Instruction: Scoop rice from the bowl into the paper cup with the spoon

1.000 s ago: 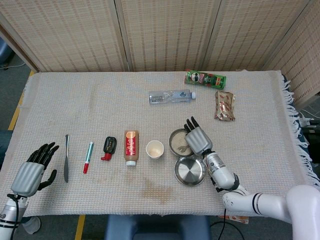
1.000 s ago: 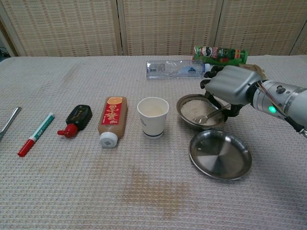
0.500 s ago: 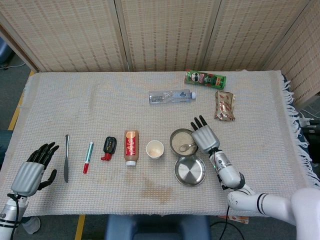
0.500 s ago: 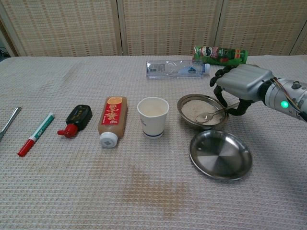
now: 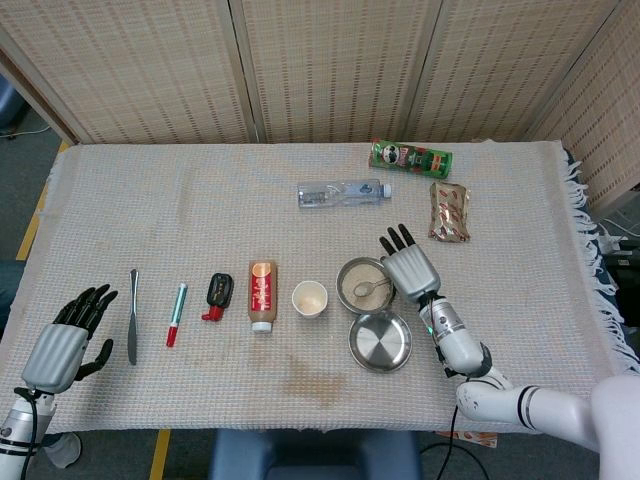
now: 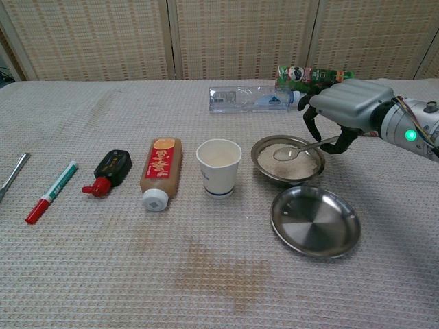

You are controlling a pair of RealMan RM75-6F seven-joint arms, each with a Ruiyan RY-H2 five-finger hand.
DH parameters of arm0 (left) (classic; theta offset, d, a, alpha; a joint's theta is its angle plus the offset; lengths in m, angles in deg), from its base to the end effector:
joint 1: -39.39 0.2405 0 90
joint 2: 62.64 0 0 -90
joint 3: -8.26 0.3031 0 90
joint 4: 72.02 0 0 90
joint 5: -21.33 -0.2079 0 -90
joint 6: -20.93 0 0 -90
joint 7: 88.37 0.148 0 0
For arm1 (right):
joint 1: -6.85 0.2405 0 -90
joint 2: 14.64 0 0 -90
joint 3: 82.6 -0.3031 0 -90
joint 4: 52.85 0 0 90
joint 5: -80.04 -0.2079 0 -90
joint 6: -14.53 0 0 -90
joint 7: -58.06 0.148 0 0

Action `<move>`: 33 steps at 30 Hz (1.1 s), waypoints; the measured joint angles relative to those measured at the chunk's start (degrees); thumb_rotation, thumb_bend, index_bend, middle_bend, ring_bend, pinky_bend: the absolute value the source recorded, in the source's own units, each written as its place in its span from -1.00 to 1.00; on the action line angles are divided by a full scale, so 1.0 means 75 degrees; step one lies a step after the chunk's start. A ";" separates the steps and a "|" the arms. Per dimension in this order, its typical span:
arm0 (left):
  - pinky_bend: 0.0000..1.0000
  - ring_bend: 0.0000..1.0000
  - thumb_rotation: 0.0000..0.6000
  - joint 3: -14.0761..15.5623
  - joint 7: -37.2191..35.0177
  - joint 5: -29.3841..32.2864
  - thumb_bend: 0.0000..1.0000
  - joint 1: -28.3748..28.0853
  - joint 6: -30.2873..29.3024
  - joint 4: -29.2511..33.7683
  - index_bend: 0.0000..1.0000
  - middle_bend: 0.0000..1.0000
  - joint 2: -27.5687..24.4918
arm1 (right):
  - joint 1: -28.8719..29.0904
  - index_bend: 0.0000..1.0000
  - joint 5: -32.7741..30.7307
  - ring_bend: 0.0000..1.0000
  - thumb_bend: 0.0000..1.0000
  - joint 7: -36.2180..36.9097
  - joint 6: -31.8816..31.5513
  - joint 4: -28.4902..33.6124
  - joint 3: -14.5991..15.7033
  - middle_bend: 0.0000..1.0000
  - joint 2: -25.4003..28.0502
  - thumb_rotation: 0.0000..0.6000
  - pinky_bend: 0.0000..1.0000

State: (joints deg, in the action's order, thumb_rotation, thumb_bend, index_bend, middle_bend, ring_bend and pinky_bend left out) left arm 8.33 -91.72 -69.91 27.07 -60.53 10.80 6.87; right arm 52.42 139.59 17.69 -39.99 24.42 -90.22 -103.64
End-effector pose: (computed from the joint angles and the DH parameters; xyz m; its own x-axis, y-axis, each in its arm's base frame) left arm -0.3478 0.2255 0.1414 0.4322 0.0598 0.8998 0.8872 -0.2071 -0.4124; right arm -0.2029 -0.4058 -0.0089 0.7833 -0.1048 0.6127 -0.5990 -0.3904 0.6991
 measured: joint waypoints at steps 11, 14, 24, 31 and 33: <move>-0.66 -1.00 1.00 0.0018 0.0015 -0.0030 -0.04 -0.0008 0.0013 -0.0003 -1.00 -1.00 0.0004 | 0.0232 0.53 -0.0012 -1.00 -0.19 0.0136 -0.0074 0.0558 -0.0345 -0.72 0.0104 1.00 -1.00; -0.66 -1.00 1.00 0.0020 0.0012 -0.0036 -0.04 -0.0004 0.0000 0.0001 -1.00 -1.00 0.0001 | 0.0343 0.53 -0.0023 -1.00 -0.19 0.0110 -0.0072 0.0670 -0.0422 -0.72 0.0073 1.00 -1.00; -0.66 -1.00 1.00 0.0020 -0.0101 -0.0070 -0.04 0.0017 -0.0069 -0.0007 -1.00 -1.00 -0.0046 | 0.0786 0.53 -0.0297 -1.00 -0.19 -0.0445 -0.0033 0.0896 -0.0583 -0.72 -0.0158 1.00 -1.00; -0.66 -1.00 1.00 0.0012 -0.0148 -0.0069 -0.04 0.0019 -0.0083 -0.0009 -1.00 -1.00 -0.0065 | 0.1051 0.53 -0.0355 -1.00 -0.19 -0.1237 -0.0160 0.0979 -0.0476 -0.72 -0.0251 1.00 -1.00; -0.66 -1.00 1.00 0.0023 -0.0150 -0.0077 -0.04 0.0021 -0.0078 -0.0010 -1.00 -1.00 -0.0067 | 0.1114 0.52 -0.0384 -1.00 -0.19 -0.1527 -0.0197 0.0990 -0.0413 -0.72 -0.0260 1.00 -1.00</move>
State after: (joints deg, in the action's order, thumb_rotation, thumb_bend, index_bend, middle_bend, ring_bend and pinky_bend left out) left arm 8.50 -92.84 -70.49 27.22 -61.12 10.72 6.36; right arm 60.77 136.72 6.24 -41.46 31.85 -93.32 -105.59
